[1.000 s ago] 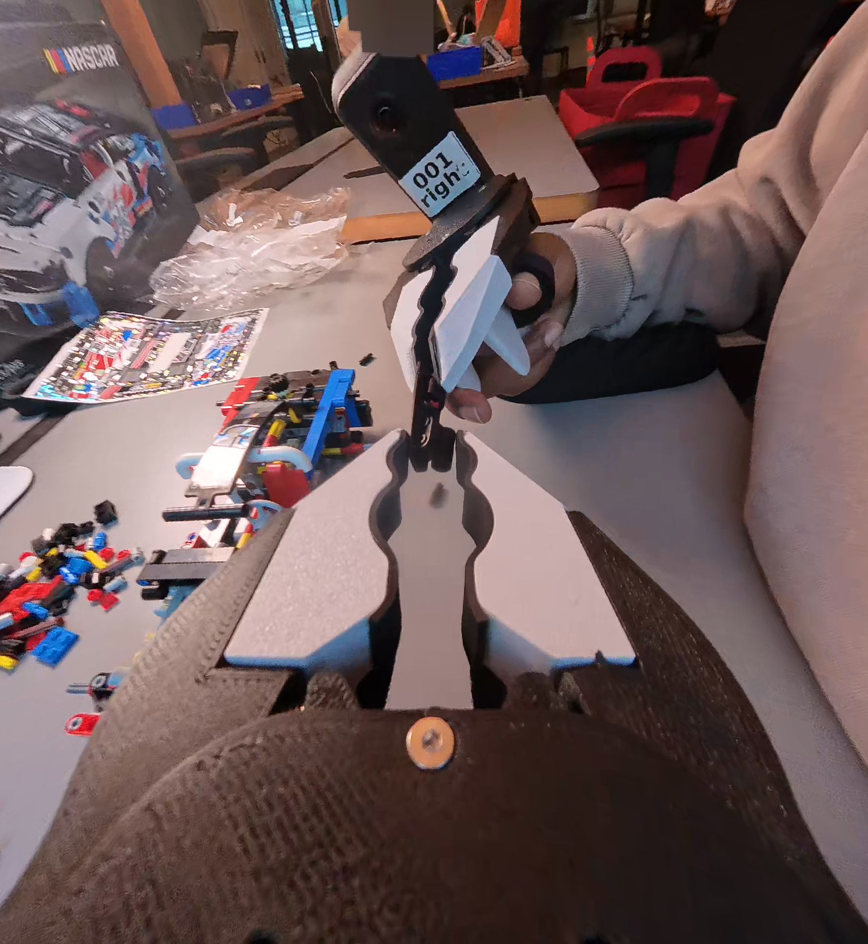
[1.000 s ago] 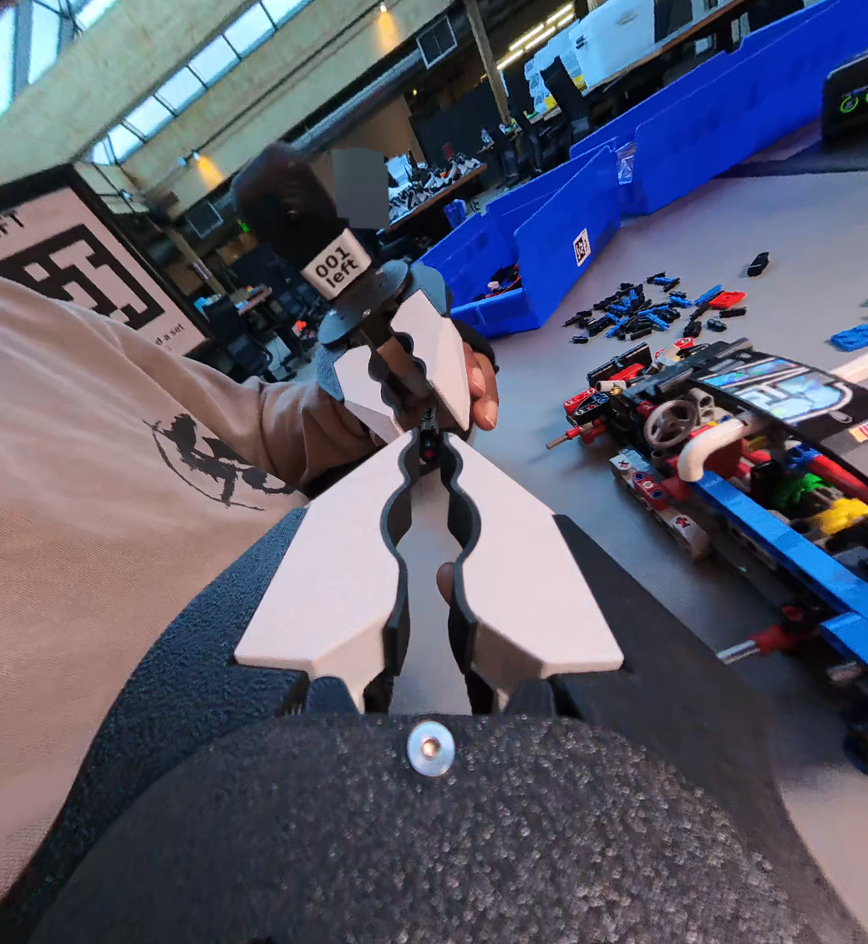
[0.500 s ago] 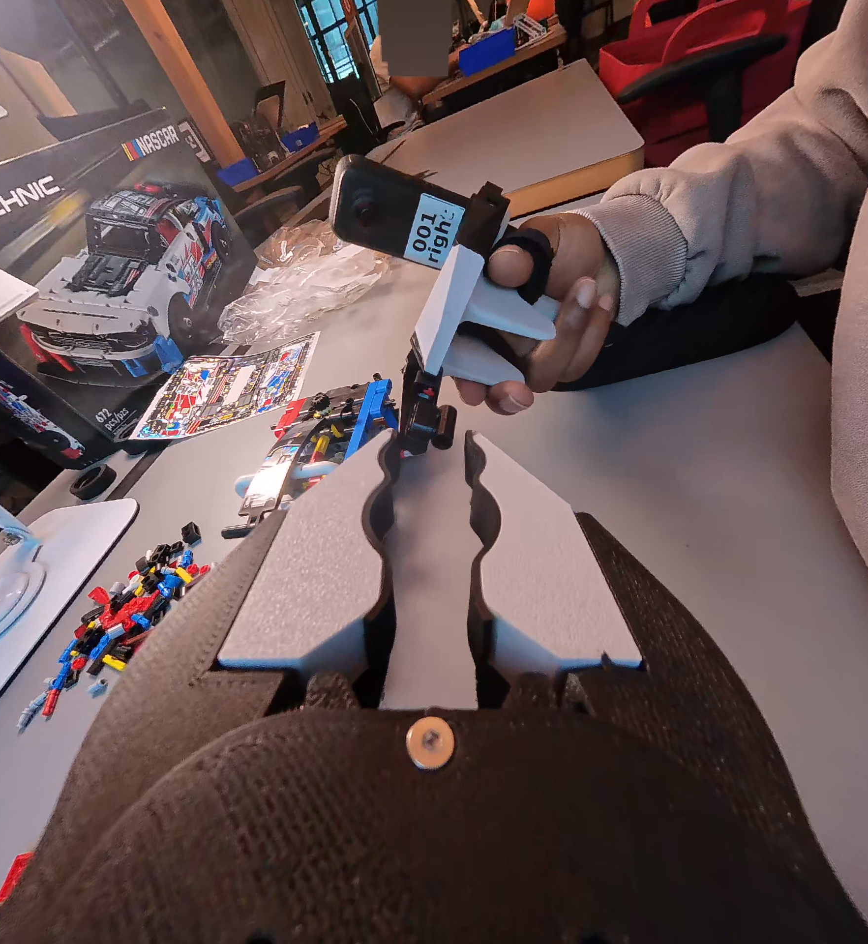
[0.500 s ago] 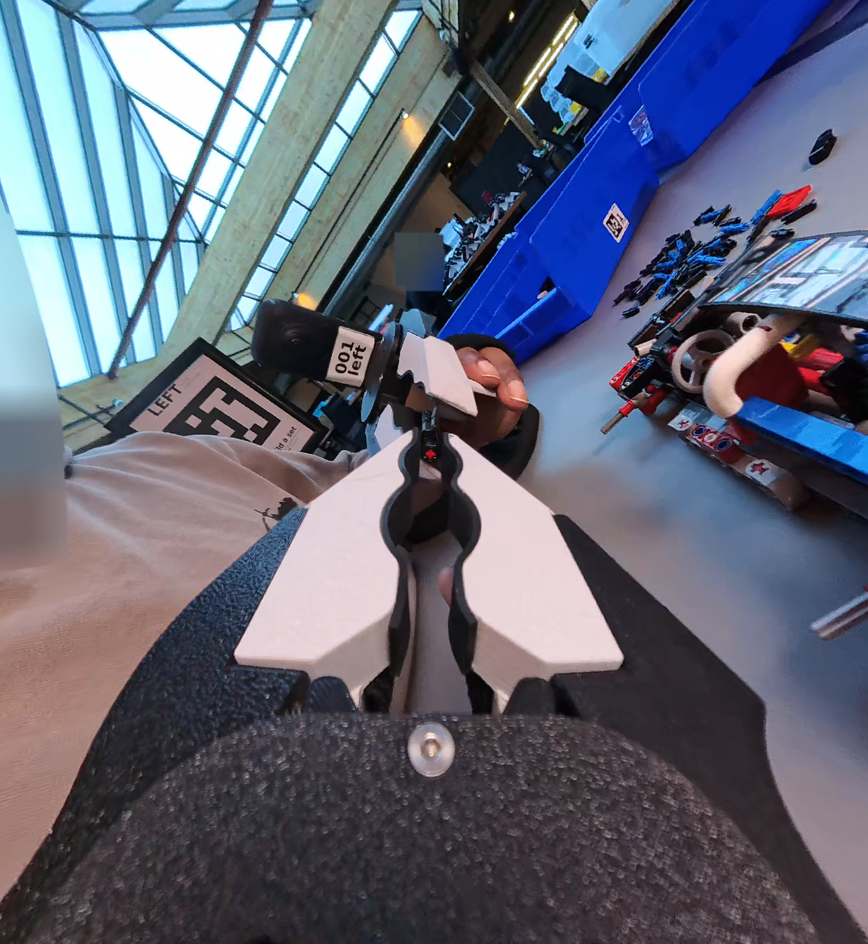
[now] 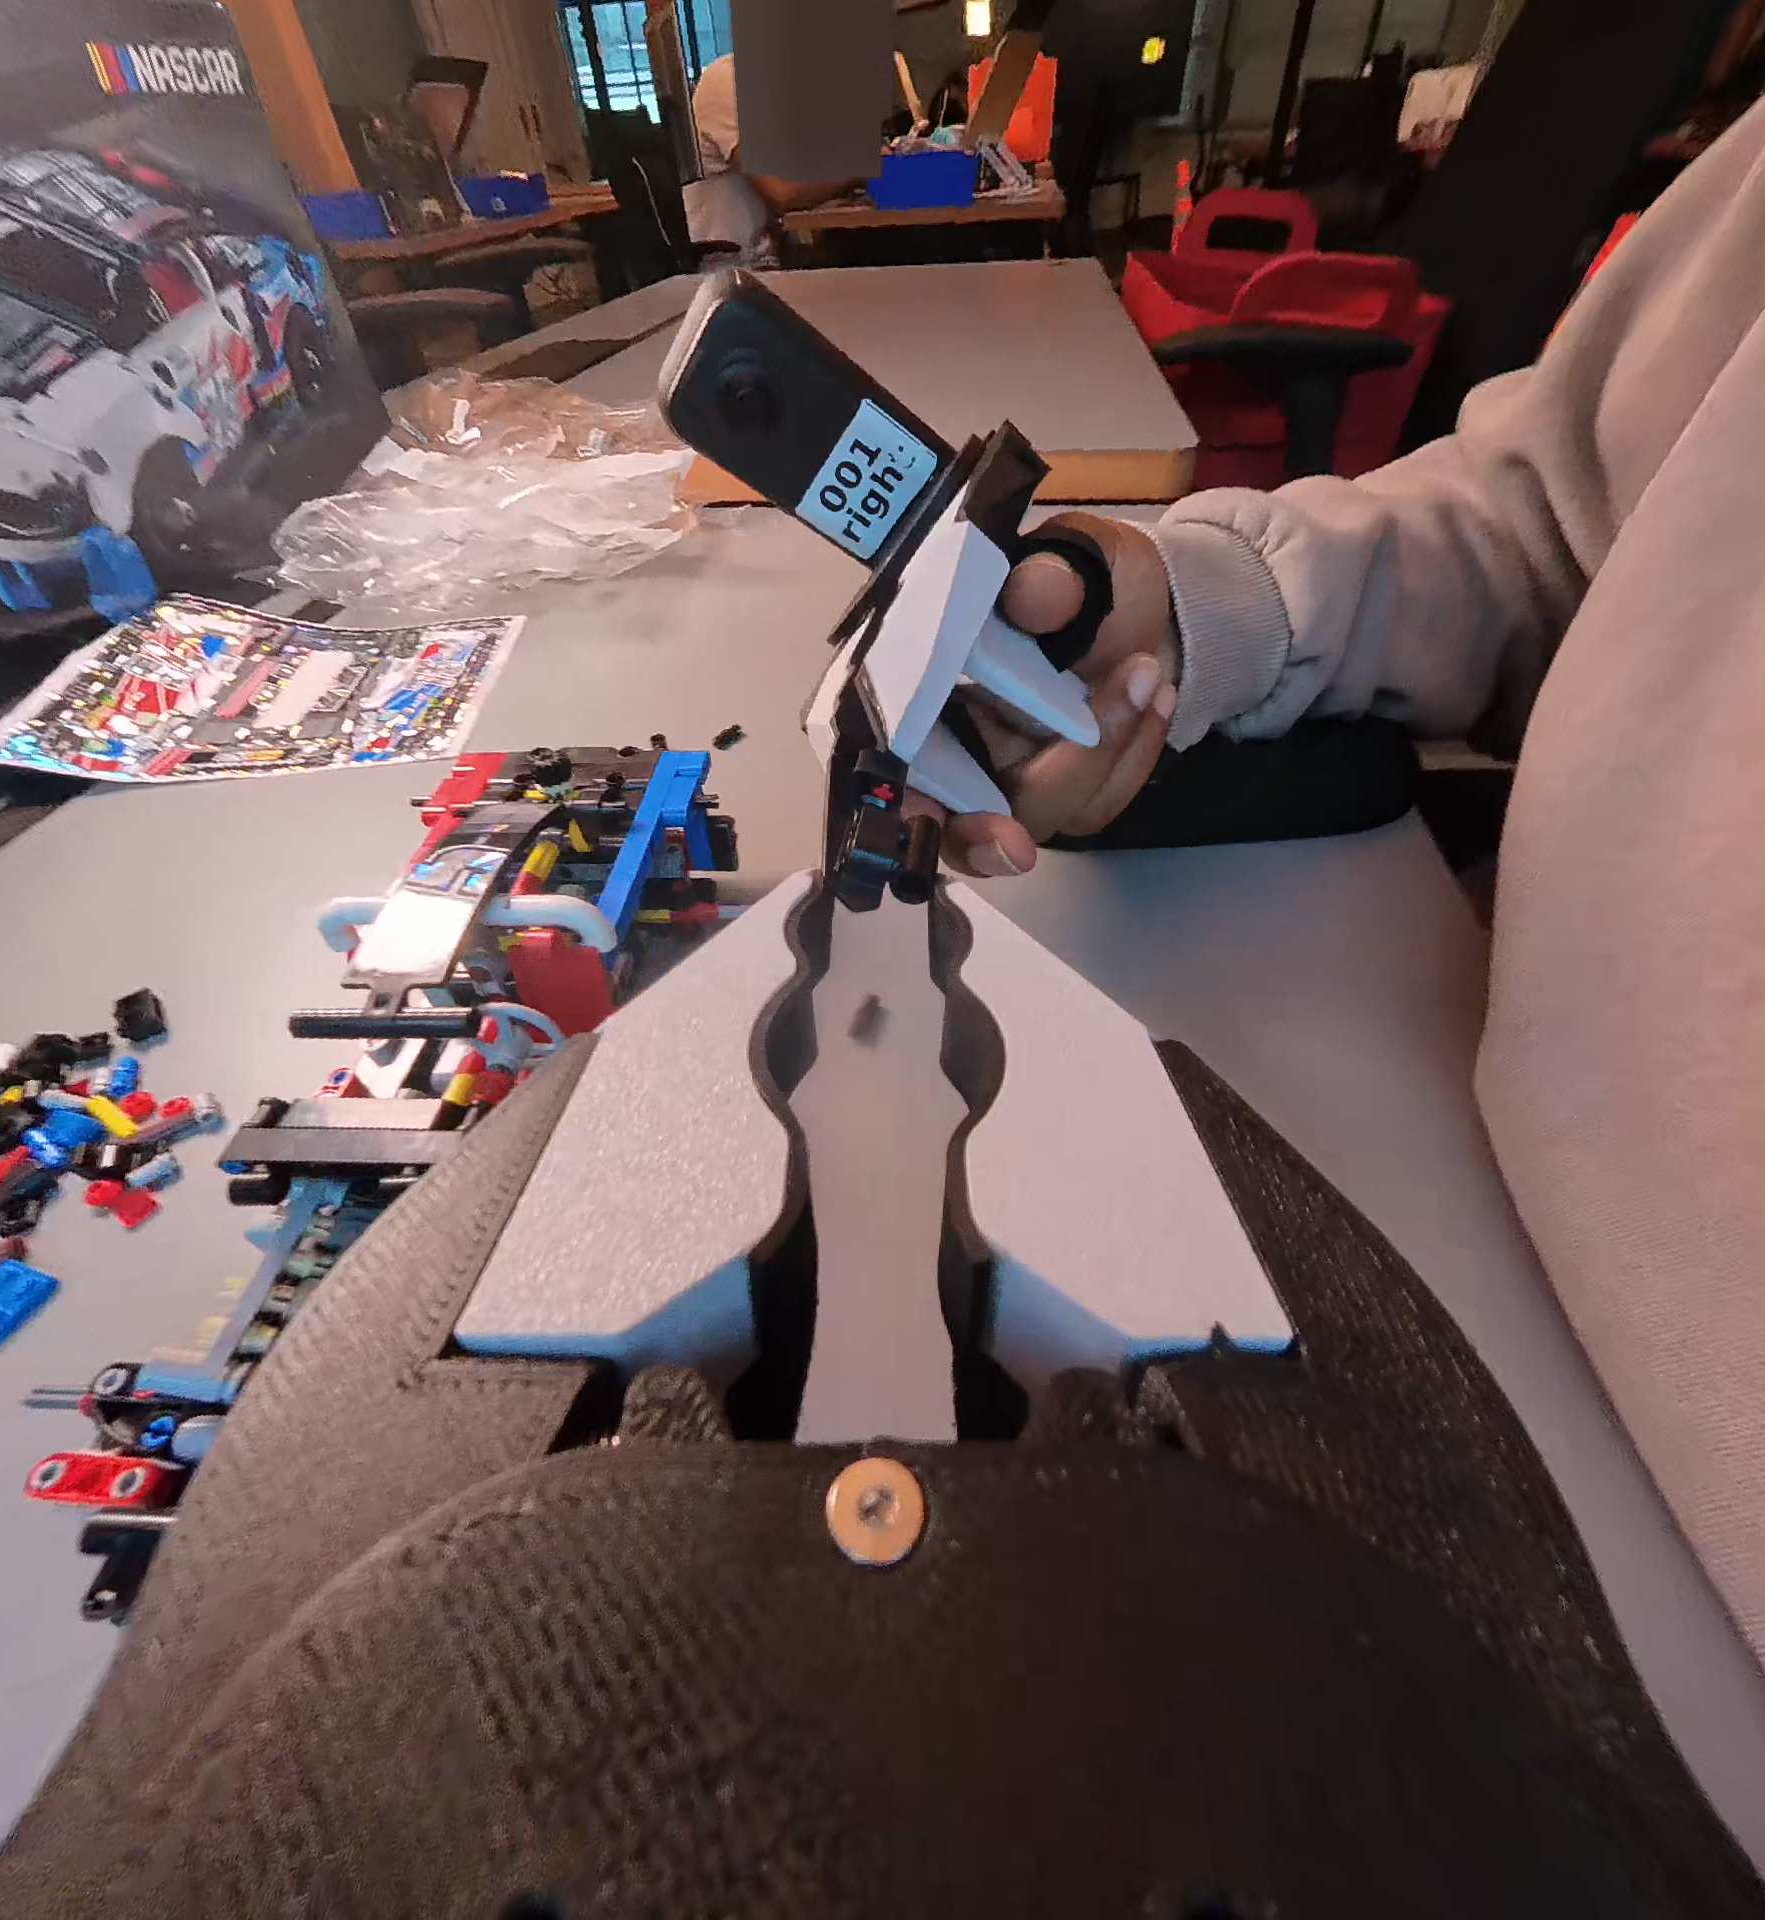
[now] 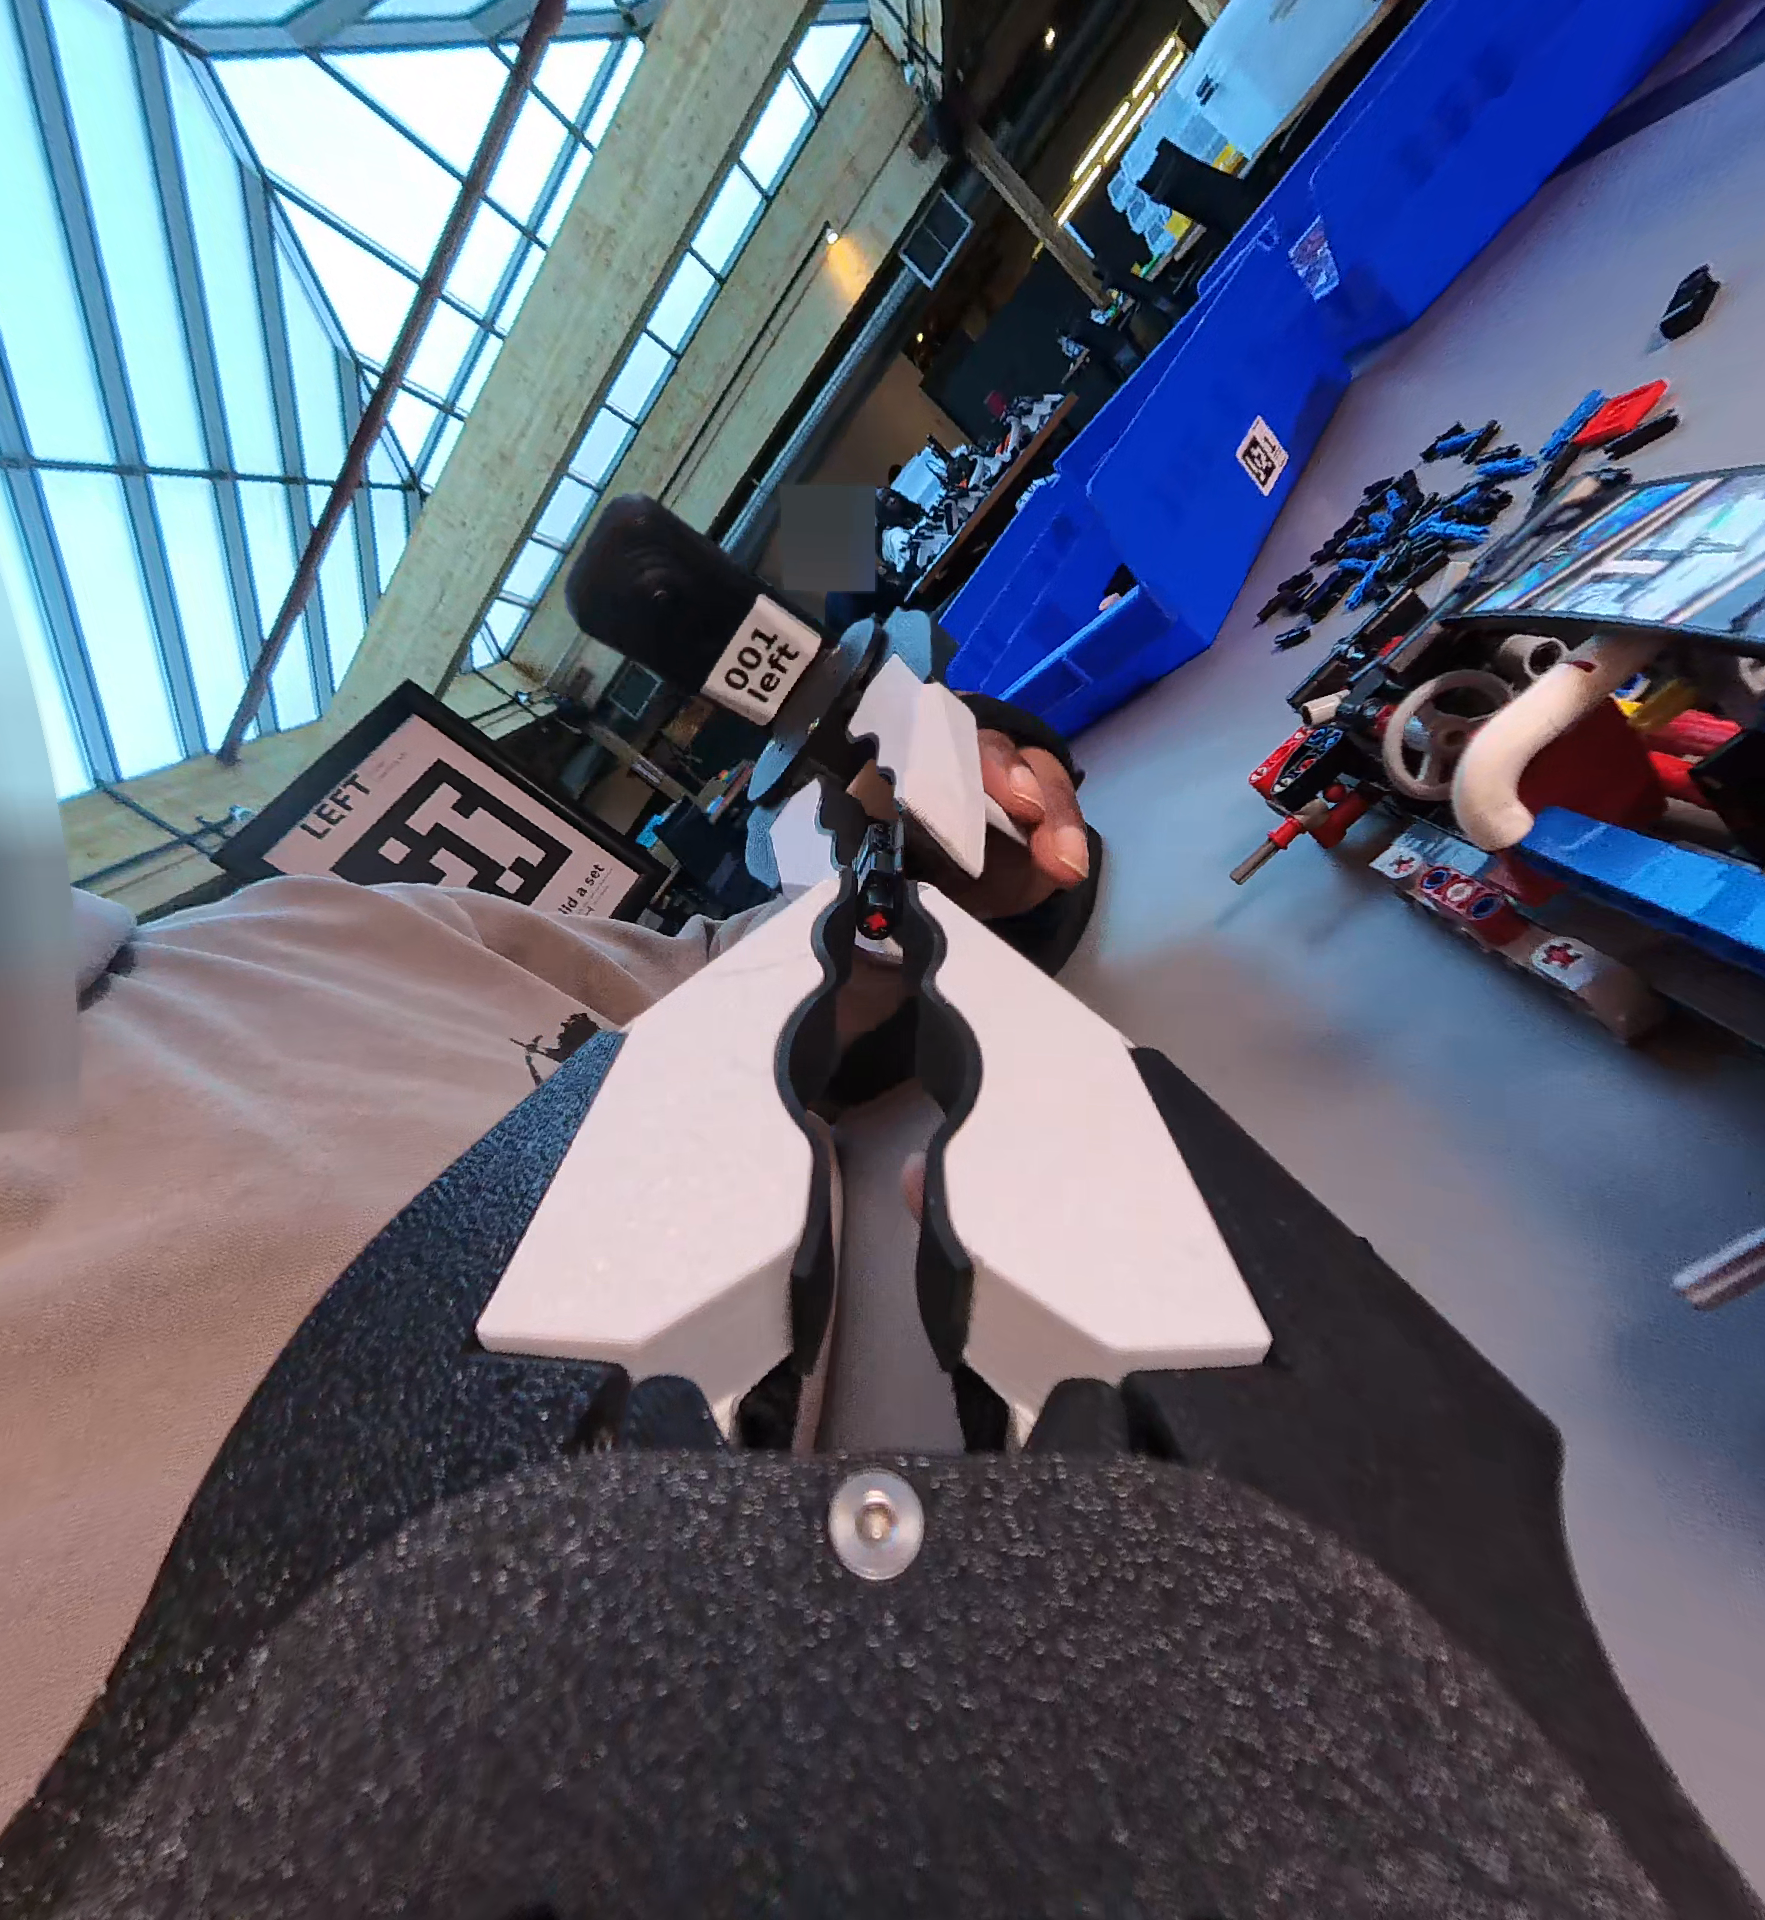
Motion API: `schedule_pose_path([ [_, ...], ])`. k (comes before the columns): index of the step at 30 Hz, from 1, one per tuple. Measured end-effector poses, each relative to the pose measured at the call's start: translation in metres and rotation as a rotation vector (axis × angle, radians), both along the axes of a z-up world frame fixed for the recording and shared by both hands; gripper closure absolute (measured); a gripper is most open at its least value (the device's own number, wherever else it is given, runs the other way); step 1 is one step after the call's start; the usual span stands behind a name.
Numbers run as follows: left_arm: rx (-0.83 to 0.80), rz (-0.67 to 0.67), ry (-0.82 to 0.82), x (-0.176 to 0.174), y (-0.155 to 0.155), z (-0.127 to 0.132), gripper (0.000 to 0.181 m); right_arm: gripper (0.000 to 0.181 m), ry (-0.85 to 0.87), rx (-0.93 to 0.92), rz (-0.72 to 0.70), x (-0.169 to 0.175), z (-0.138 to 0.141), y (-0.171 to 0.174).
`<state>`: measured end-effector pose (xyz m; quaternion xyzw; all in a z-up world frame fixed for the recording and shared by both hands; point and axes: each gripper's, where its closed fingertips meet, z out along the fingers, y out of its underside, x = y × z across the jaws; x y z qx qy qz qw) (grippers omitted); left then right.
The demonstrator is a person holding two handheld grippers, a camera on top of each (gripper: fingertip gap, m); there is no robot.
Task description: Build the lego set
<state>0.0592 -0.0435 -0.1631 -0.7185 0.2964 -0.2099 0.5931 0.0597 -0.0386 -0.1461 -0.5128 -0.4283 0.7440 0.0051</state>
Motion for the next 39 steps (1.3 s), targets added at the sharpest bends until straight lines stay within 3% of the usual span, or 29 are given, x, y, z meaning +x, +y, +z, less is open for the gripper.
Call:
schedule_pose_path([
  [4, -0.075, -0.038, -0.107, 0.002, -0.002, 0.001, 0.165, 0.174, 0.020, 0.065, -0.010, 0.001, -0.001, -0.001],
  [14, -0.295, -0.085, -0.269, -0.004, -0.006, -0.010, 0.165, 0.157, 0.147, 0.538, -0.154, 0.004, -0.003, 0.012],
  [19, -0.389, -0.176, -0.346, 0.008, -0.014, -0.012, 0.165, 0.149, 0.294, 1.030, -0.120, 0.009, -0.025, -0.005],
  [22, -0.435, -0.221, -0.348, 0.017, -0.019, -0.017, 0.165, 0.156, 0.416, 1.300, -0.082, 0.013, -0.039, -0.016],
  [29, -0.481, -0.257, -0.349, 0.024, -0.024, -0.021, 0.165, 0.171, 0.457, 1.283, -0.091, 0.018, -0.032, -0.015],
  [34, -0.510, -0.265, -0.364, 0.024, -0.025, -0.022, 0.165, 0.154, 0.459, 1.286, -0.069, 0.019, -0.035, -0.020],
  [39, -0.523, -0.281, -0.346, 0.028, -0.028, -0.025, 0.165, 0.170, 0.471, 1.283, -0.049, 0.022, -0.036, -0.023],
])
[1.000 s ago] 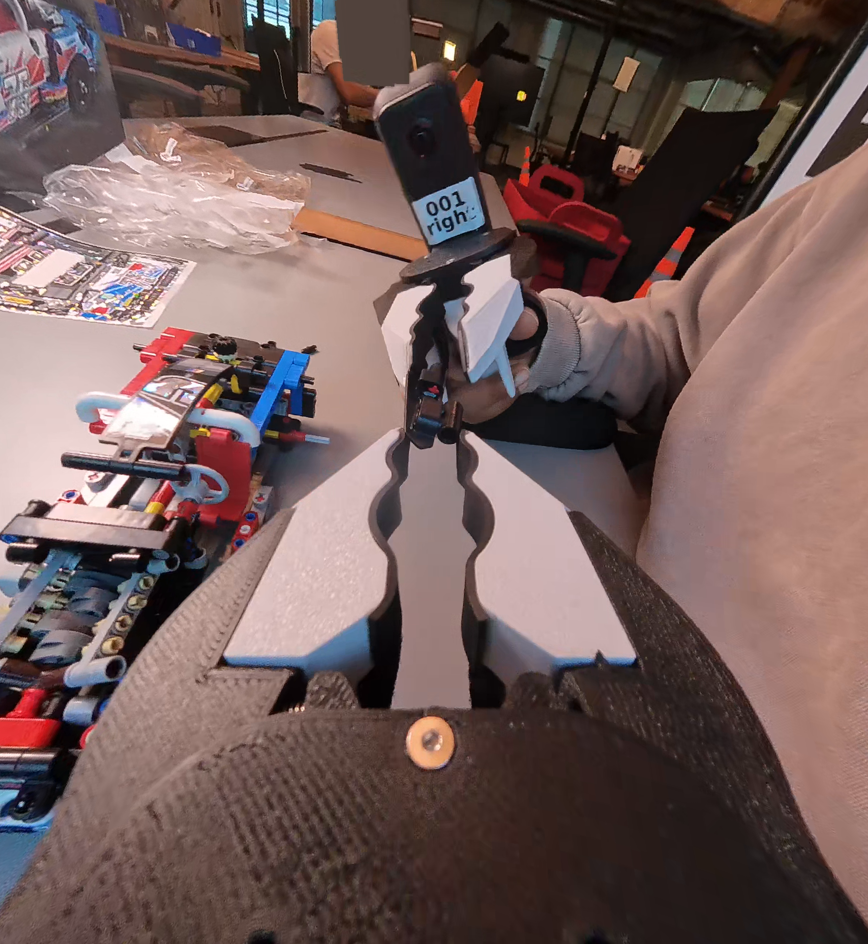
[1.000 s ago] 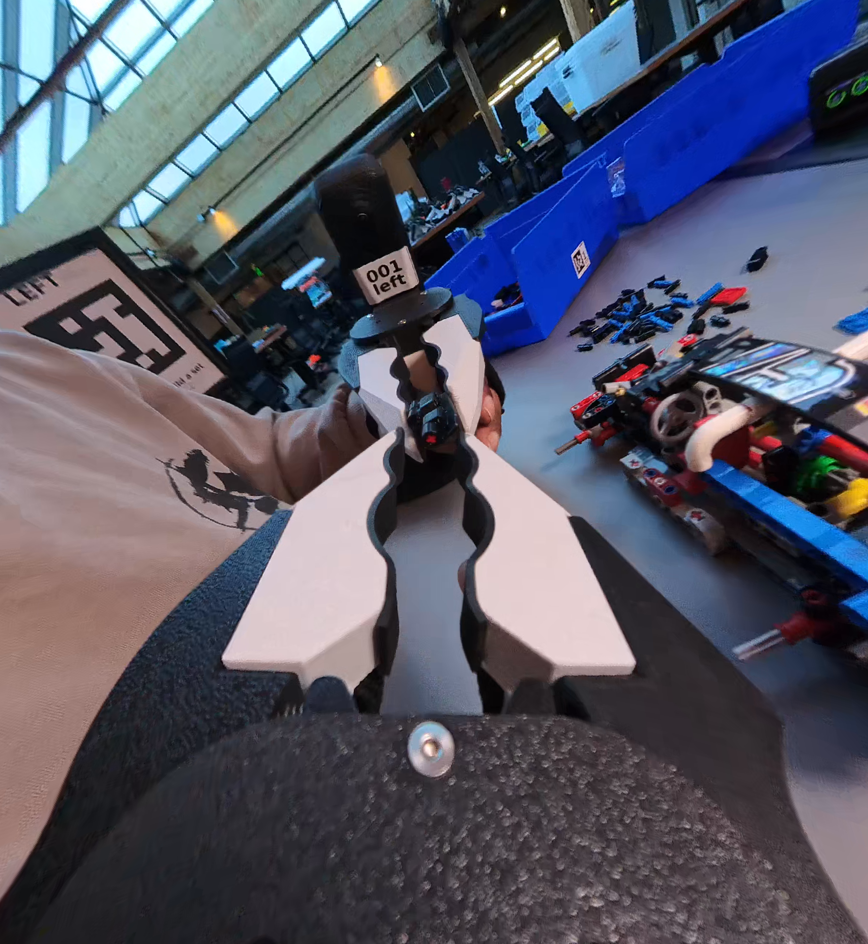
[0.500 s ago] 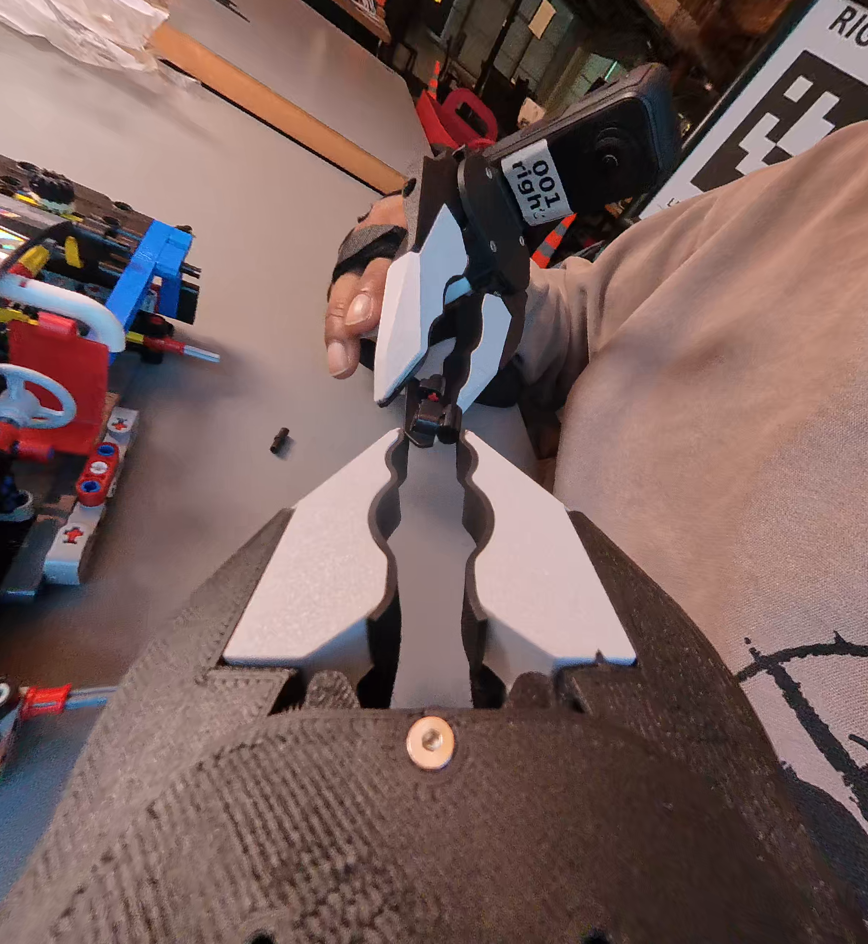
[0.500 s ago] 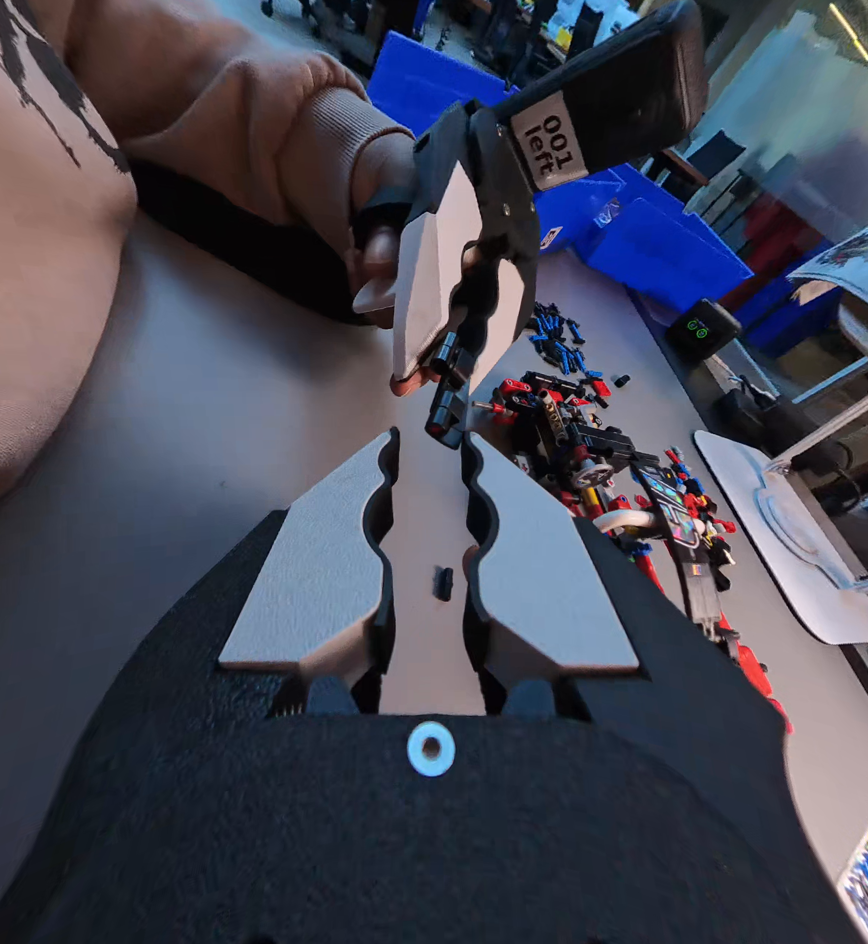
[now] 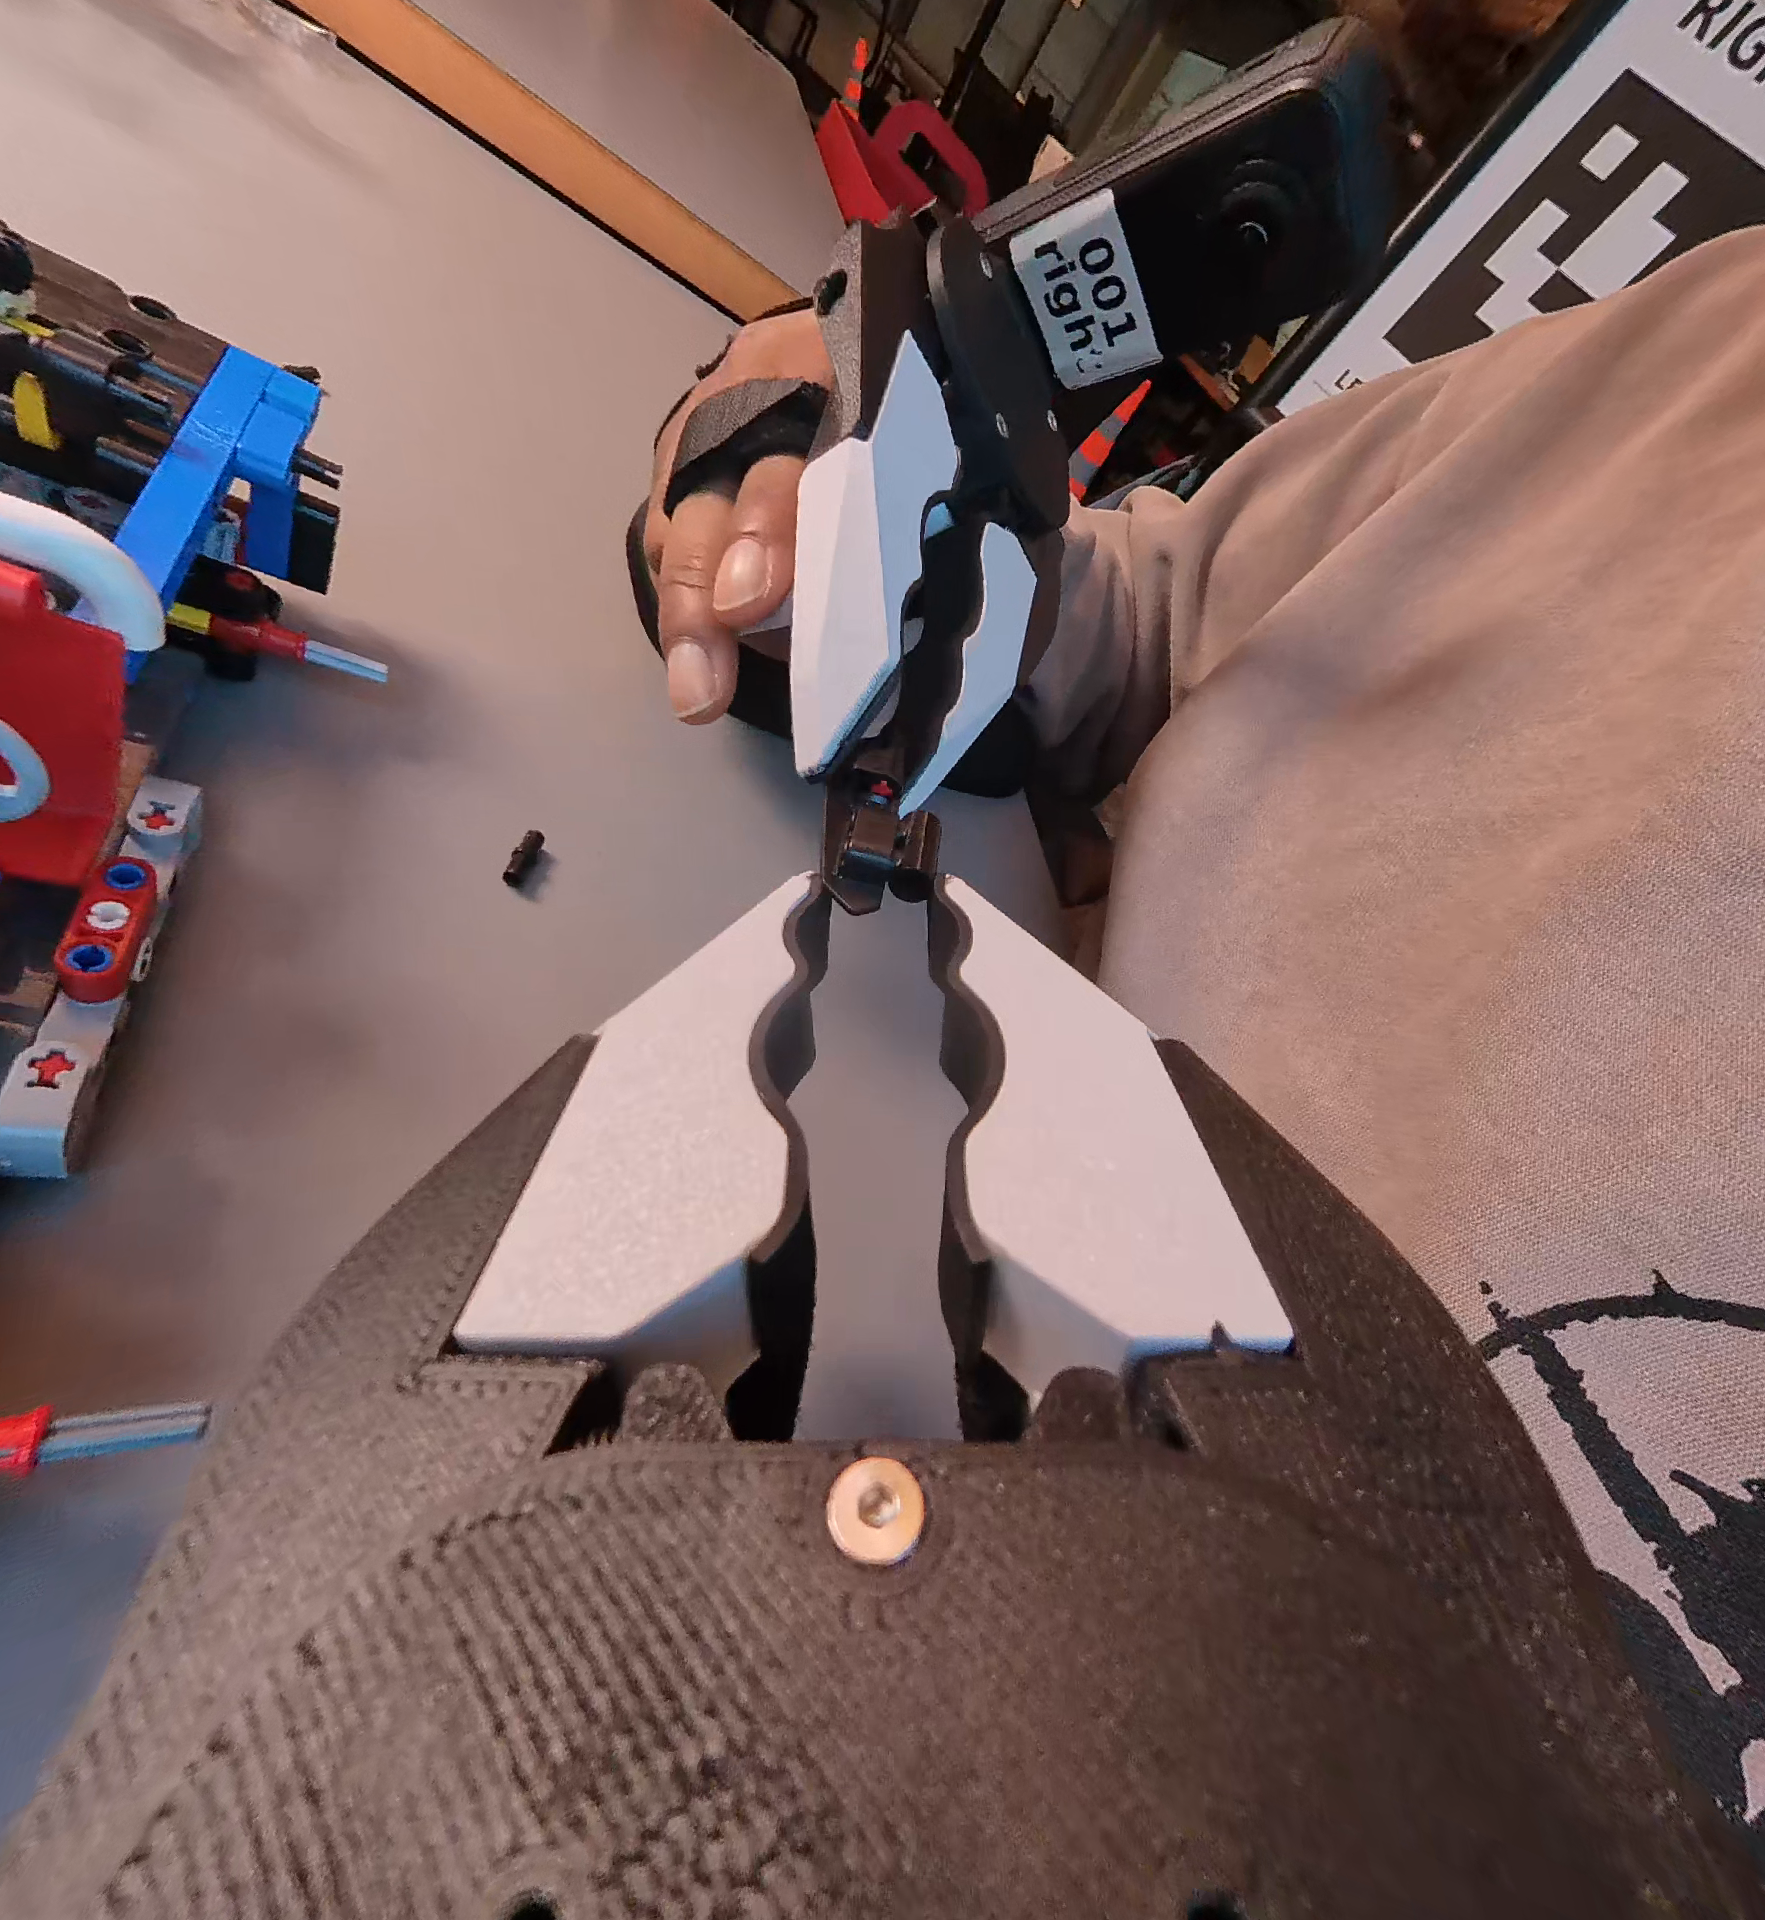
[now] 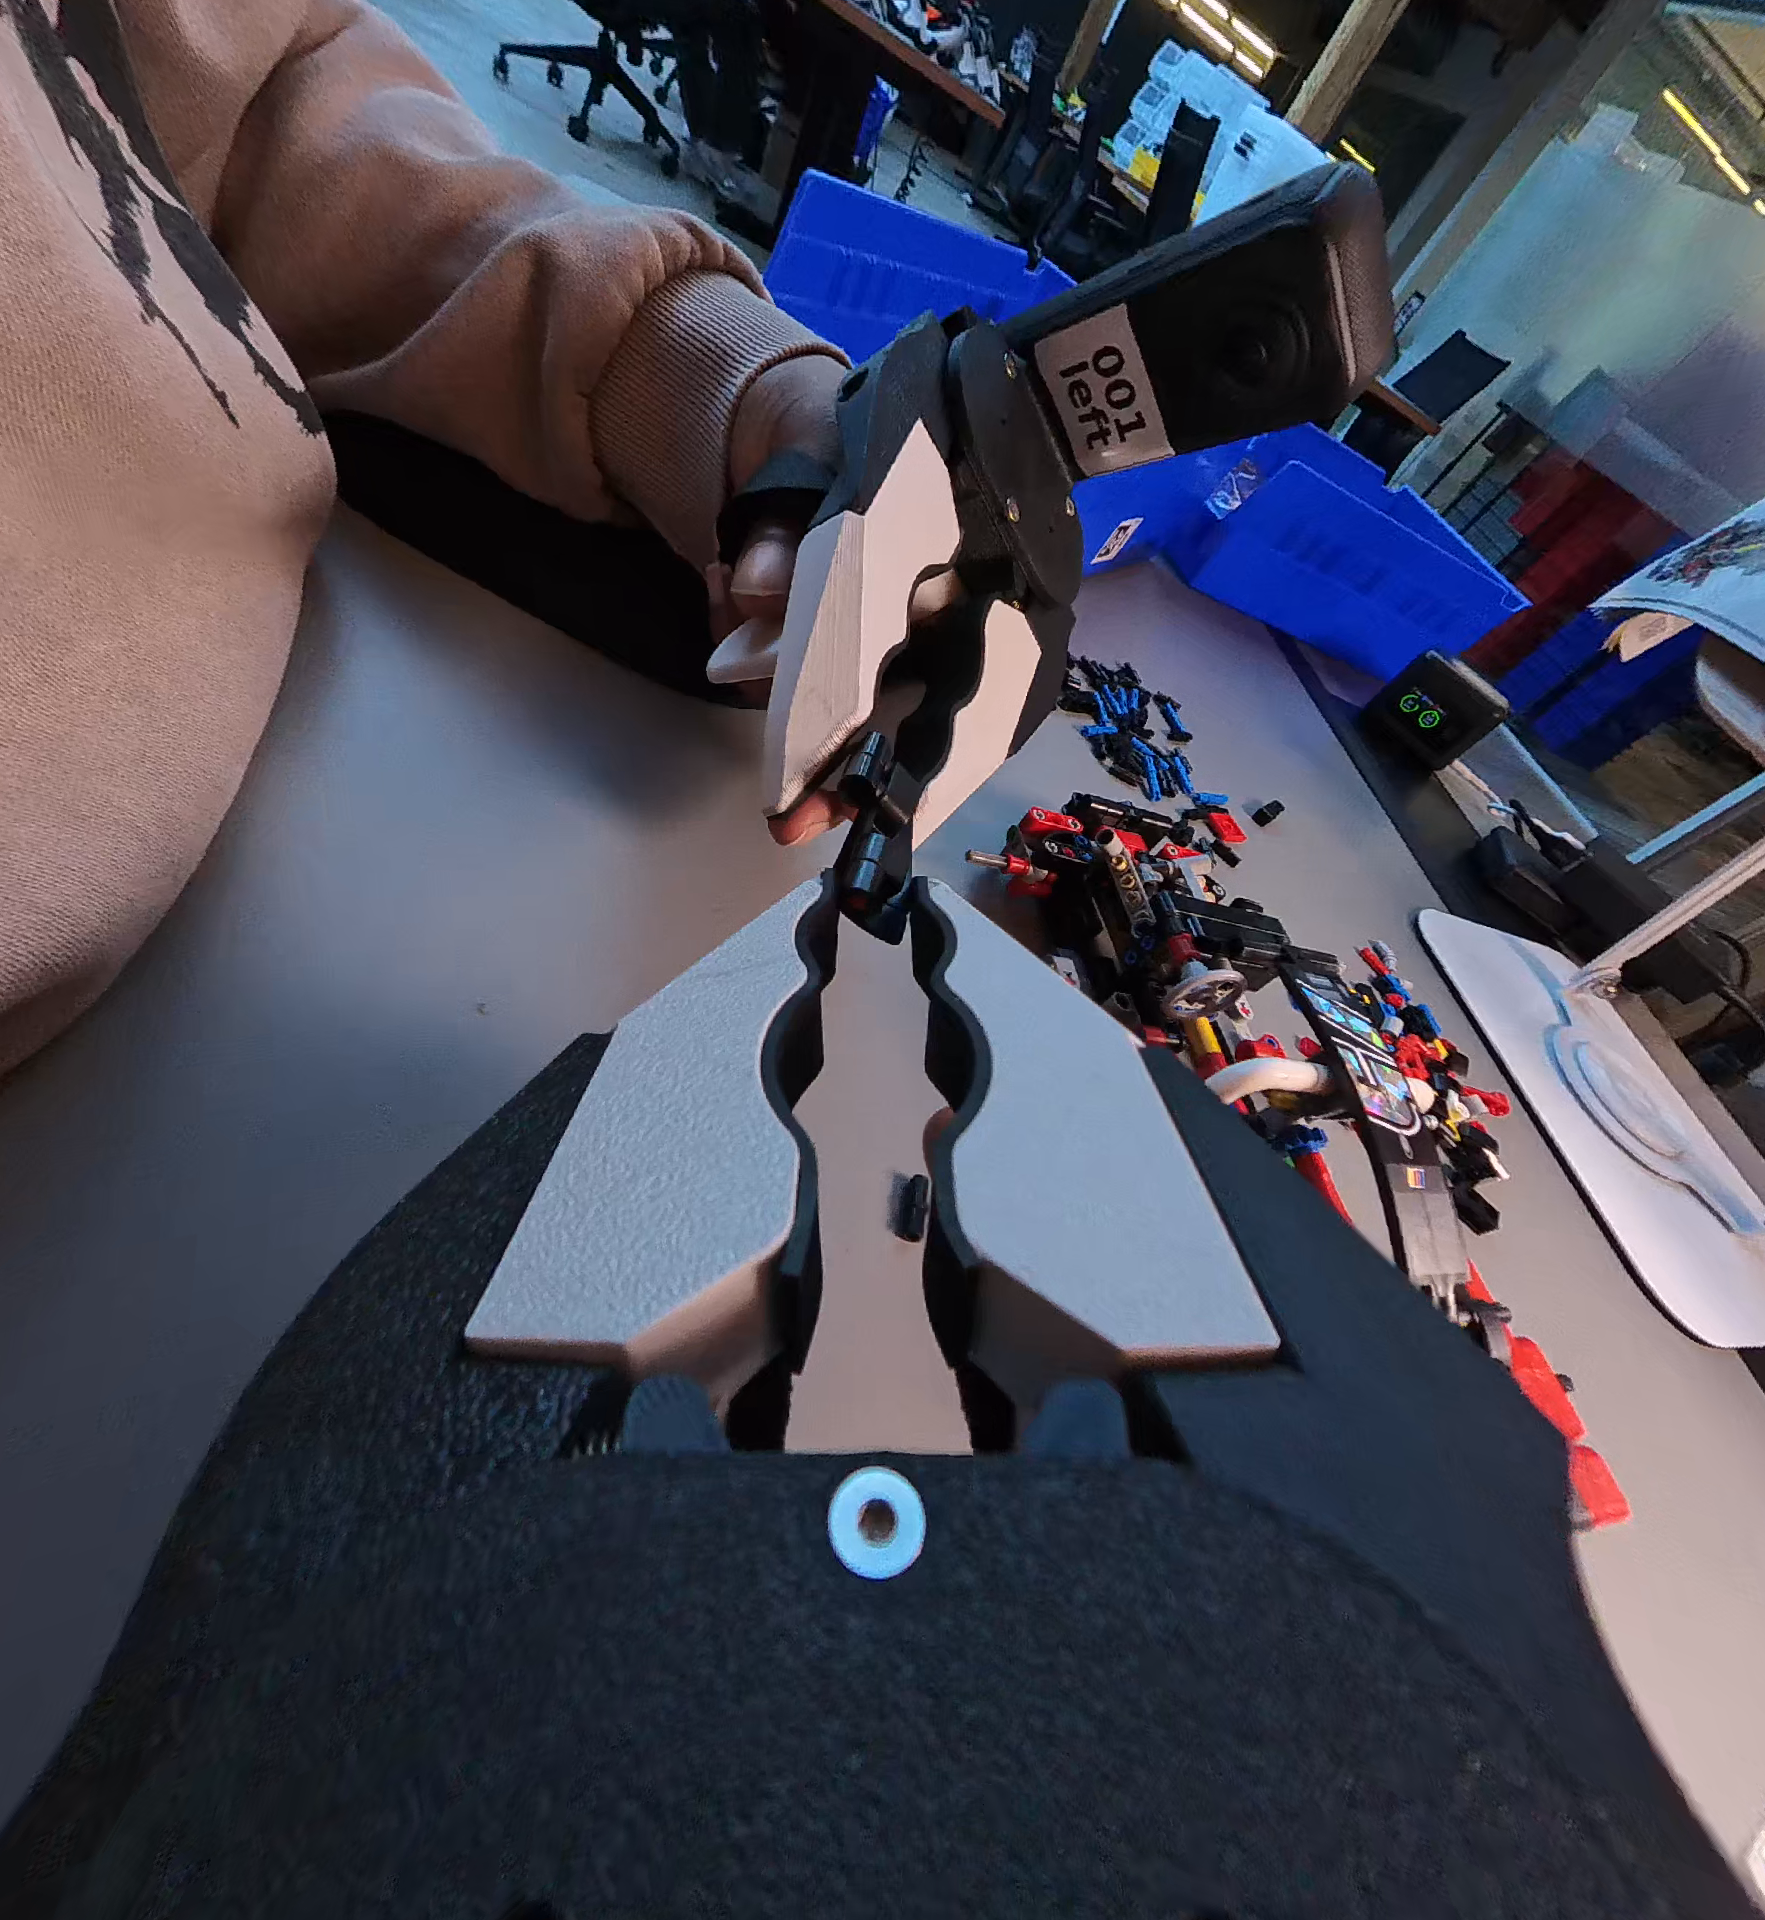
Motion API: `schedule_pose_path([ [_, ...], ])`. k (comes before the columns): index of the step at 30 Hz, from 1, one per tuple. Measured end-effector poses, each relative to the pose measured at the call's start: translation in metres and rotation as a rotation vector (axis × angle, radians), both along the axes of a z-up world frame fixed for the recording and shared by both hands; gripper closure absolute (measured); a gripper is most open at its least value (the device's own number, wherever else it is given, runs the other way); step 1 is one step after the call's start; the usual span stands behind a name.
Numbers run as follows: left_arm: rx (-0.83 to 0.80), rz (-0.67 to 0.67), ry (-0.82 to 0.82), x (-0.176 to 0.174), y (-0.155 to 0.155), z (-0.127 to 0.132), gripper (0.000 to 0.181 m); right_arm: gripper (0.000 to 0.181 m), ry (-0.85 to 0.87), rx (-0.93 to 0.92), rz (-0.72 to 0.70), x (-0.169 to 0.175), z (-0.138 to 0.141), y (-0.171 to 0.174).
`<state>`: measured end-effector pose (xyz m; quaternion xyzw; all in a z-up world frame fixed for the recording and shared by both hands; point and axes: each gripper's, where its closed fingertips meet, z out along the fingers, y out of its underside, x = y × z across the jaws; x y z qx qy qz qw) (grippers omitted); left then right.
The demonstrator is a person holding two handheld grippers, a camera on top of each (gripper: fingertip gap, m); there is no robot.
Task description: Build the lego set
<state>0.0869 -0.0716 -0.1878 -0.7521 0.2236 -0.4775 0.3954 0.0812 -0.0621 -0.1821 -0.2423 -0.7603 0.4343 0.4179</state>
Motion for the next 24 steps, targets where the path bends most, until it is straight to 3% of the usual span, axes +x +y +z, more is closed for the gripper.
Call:
schedule_pose_path([
  [7, 0.012, 0.018, 0.008, -0.001, 0.002, 0.000, 0.164, 0.171, -0.016, -0.060, -0.006, -0.002, 0.002, 0.003],
  [13, 0.189, 0.048, 0.151, -0.002, 0.005, 0.002, 0.173, 0.175, -0.033, -0.172, -0.006, -0.001, 0.010, 0.010],
  [15, 0.213, 0.070, 0.199, -0.003, 0.008, 0.000, 0.181, 0.175, -0.038, -0.189, -0.011, -0.002, 0.011, 0.012],
  [20, 0.228, 0.102, 0.241, -0.008, 0.012, -0.003, 0.181, 0.175, -0.050, -0.199, -0.033, -0.005, 0.009, 0.017],
  [24, 0.277, 0.140, 0.265, -0.012, 0.016, 0.001, 0.164, 0.175, -0.054, -0.213, -0.043, -0.006, 0.009, 0.019],
])
